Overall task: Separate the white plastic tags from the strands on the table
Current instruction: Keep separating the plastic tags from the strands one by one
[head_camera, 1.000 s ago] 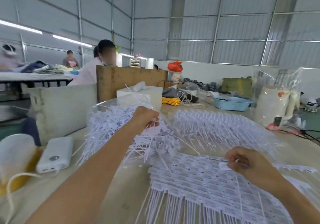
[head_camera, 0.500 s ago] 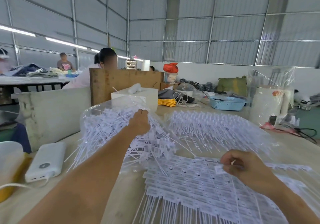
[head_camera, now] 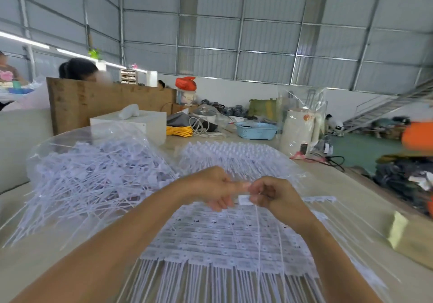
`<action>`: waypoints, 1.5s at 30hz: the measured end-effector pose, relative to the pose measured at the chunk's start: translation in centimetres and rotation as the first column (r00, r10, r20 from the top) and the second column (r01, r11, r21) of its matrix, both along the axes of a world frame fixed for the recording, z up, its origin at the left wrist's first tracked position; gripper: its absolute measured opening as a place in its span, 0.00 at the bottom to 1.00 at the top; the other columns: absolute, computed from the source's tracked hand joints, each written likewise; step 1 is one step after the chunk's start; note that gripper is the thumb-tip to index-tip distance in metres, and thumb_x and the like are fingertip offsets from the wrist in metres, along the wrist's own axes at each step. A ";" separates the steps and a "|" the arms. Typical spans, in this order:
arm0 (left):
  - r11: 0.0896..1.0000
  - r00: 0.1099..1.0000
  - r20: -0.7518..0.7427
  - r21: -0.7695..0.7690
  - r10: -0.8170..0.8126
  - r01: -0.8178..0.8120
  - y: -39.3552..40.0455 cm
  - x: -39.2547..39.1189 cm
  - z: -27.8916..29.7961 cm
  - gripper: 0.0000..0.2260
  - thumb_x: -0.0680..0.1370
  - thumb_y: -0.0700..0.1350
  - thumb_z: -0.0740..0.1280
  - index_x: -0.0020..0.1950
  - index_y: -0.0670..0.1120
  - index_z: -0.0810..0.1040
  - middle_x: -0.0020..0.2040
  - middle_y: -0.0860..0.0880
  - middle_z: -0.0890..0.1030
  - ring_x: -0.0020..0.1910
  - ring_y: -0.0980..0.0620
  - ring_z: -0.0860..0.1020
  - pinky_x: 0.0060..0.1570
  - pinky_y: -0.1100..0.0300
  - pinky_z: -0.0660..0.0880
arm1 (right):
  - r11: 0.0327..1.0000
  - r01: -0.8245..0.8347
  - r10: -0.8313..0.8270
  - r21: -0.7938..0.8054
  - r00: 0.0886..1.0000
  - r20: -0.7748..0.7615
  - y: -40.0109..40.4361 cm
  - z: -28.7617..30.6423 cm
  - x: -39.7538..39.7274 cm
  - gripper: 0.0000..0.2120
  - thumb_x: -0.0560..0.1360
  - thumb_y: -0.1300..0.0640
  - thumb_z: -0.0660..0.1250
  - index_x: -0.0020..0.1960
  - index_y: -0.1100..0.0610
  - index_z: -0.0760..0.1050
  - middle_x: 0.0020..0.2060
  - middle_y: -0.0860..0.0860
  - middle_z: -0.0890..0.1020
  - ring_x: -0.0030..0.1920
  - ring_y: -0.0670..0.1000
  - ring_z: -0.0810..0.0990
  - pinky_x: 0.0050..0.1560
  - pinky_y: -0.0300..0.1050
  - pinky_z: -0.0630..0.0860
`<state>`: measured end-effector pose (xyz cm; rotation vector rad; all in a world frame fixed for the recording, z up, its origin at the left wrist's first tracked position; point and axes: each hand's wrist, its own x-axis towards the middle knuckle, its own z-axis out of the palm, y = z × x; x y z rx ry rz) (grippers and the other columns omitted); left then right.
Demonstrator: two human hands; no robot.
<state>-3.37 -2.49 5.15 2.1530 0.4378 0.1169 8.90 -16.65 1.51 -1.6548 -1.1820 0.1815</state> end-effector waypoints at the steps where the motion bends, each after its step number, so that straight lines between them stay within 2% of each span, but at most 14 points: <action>1: 0.997 1.000 -0.015 -0.080 -0.021 0.019 -0.8 0.6 -1.1 0.25 0.72 0.62 0.66 0.54 0.40 0.77 0.46 0.45 0.82 0.42 0.52 0.82 0.41 0.63 0.80 | 1.000 -0.008 0.009 0.017 1.000 -0.030 -0.2 0.1 0.0 0.10 0.70 0.76 0.67 0.41 0.62 0.78 0.34 0.52 0.76 0.36 0.48 0.75 0.40 0.40 0.74; 3: 0.973 0.999 0.034 -0.230 -0.016 0.024 -1.7 1.7 -3.2 0.24 0.74 0.57 0.67 0.56 0.37 0.75 0.48 0.41 0.82 0.42 0.50 0.83 0.44 0.61 0.81 | 1.000 -0.011 0.013 0.028 0.998 -0.053 -0.3 0.2 0.0 0.12 0.70 0.78 0.64 0.42 0.63 0.77 0.34 0.53 0.76 0.36 0.47 0.76 0.40 0.39 0.76; 6: 0.863 0.980 0.194 -0.501 0.036 0.067 -2.8 2.5 -5.4 0.13 0.77 0.48 0.67 0.52 0.38 0.77 0.46 0.38 0.84 0.43 0.45 0.84 0.46 0.57 0.81 | 0.999 0.021 -0.020 0.044 0.999 -0.040 -0.3 0.1 0.1 0.10 0.69 0.77 0.65 0.43 0.65 0.77 0.34 0.52 0.77 0.33 0.40 0.77 0.38 0.32 0.76; 11: 0.784 0.949 0.278 -0.618 0.147 0.059 -3.9 2.5 -6.3 0.10 0.81 0.44 0.62 0.54 0.38 0.76 0.41 0.37 0.84 0.39 0.43 0.84 0.35 0.58 0.80 | 0.992 0.099 -0.084 -0.072 0.979 0.187 -0.2 -0.3 1.0 0.05 0.76 0.68 0.63 0.46 0.64 0.78 0.35 0.45 0.76 0.35 0.37 0.74 0.40 0.26 0.69; 14: 0.804 0.918 0.343 -0.593 0.201 0.045 -4.3 2.4 -6.2 0.15 0.83 0.40 0.58 0.41 0.41 0.80 0.33 0.43 0.82 0.24 0.53 0.76 0.25 0.65 0.71 | 0.973 0.045 -0.004 -0.227 0.984 0.179 -0.6 -0.7 1.4 0.10 0.79 0.63 0.61 0.43 0.65 0.77 0.33 0.49 0.75 0.34 0.44 0.73 0.40 0.34 0.69; 16: 0.819 0.890 0.387 -0.573 0.242 0.026 -4.5 2.5 -6.2 0.19 0.83 0.40 0.57 0.35 0.41 0.77 0.28 0.46 0.78 0.20 0.56 0.68 0.21 0.65 0.64 | 0.969 -0.028 0.063 -0.244 0.988 0.137 -0.9 -0.7 1.2 0.11 0.79 0.61 0.61 0.40 0.62 0.76 0.31 0.50 0.75 0.31 0.42 0.73 0.37 0.32 0.69; 18: 0.820 0.874 0.404 -0.572 0.270 0.011 -4.6 2.6 -6.2 0.16 0.83 0.41 0.57 0.36 0.40 0.74 0.26 0.48 0.76 0.19 0.56 0.65 0.20 0.66 0.61 | 0.969 -0.053 0.089 -0.241 0.986 0.138 -1.0 -0.5 1.1 0.10 0.79 0.60 0.62 0.39 0.60 0.76 0.29 0.48 0.75 0.28 0.38 0.72 0.35 0.28 0.67; 23: 0.830 0.870 0.405 -0.557 0.282 -0.010 -4.5 2.8 -6.4 0.15 0.82 0.45 0.59 0.38 0.40 0.71 0.25 0.48 0.73 0.19 0.55 0.65 0.20 0.66 0.60 | 0.969 -0.061 0.099 -0.240 0.984 0.150 -0.9 -0.3 0.7 0.12 0.78 0.59 0.63 0.36 0.54 0.75 0.26 0.43 0.73 0.27 0.38 0.69 0.33 0.29 0.65; 27: 0.848 0.884 0.375 -0.529 0.280 -0.044 -4.3 2.7 -6.3 0.17 0.81 0.48 0.61 0.35 0.40 0.71 0.25 0.47 0.71 0.18 0.55 0.64 0.20 0.68 0.59 | 0.970 -0.034 0.076 -0.239 0.982 0.171 -0.6 -0.6 0.9 0.11 0.77 0.62 0.64 0.37 0.65 0.75 0.27 0.47 0.68 0.28 0.42 0.65 0.32 0.34 0.62; 29: 0.851 0.892 0.353 -0.522 0.280 -0.061 -4.2 2.6 -6.1 0.17 0.81 0.47 0.62 0.34 0.41 0.71 0.24 0.47 0.72 0.17 0.56 0.64 0.19 0.68 0.59 | 0.967 -0.034 0.081 -0.254 0.981 0.175 -0.6 -0.6 1.1 0.11 0.77 0.62 0.64 0.37 0.66 0.74 0.29 0.49 0.68 0.30 0.45 0.66 0.34 0.37 0.63; 34: 0.932 0.931 0.296 -0.348 0.214 -0.104 -3.9 2.3 -5.6 0.16 0.82 0.44 0.60 0.34 0.41 0.69 0.23 0.46 0.72 0.16 0.55 0.65 0.19 0.69 0.60 | 0.952 -0.055 0.116 -0.301 0.975 0.187 -0.7 -0.6 1.2 0.14 0.76 0.63 0.65 0.32 0.54 0.73 0.29 0.49 0.71 0.33 0.47 0.68 0.38 0.40 0.66; 38: 0.958 0.952 0.266 -0.276 0.154 -0.078 -4.0 2.1 -5.2 0.16 0.82 0.45 0.60 0.34 0.43 0.69 0.23 0.46 0.72 0.16 0.55 0.66 0.19 0.69 0.60 | 0.949 -0.074 0.130 -0.306 0.977 0.168 -0.7 -0.7 1.5 0.09 0.75 0.64 0.65 0.37 0.62 0.77 0.32 0.52 0.75 0.37 0.48 0.71 0.42 0.41 0.68; 42: 0.965 0.961 0.241 -0.250 0.135 -0.072 -3.6 2.1 -4.8 0.15 0.82 0.46 0.60 0.37 0.42 0.70 0.26 0.45 0.73 0.17 0.55 0.66 0.19 0.70 0.59 | 0.960 -0.065 0.111 -0.272 0.981 0.160 -0.5 -0.4 1.3 0.16 0.75 0.64 0.66 0.32 0.48 0.75 0.28 0.41 0.76 0.34 0.41 0.73 0.41 0.33 0.70; 45: 0.953 0.975 0.189 -0.298 0.112 -0.052 -3.4 1.8 -4.5 0.14 0.82 0.44 0.60 0.37 0.41 0.70 0.26 0.44 0.73 0.17 0.56 0.65 0.19 0.69 0.58 | 0.957 -0.008 0.078 -0.289 0.970 0.231 -0.1 -0.8 1.1 0.14 0.75 0.62 0.67 0.33 0.49 0.76 0.30 0.40 0.77 0.37 0.43 0.75 0.47 0.41 0.71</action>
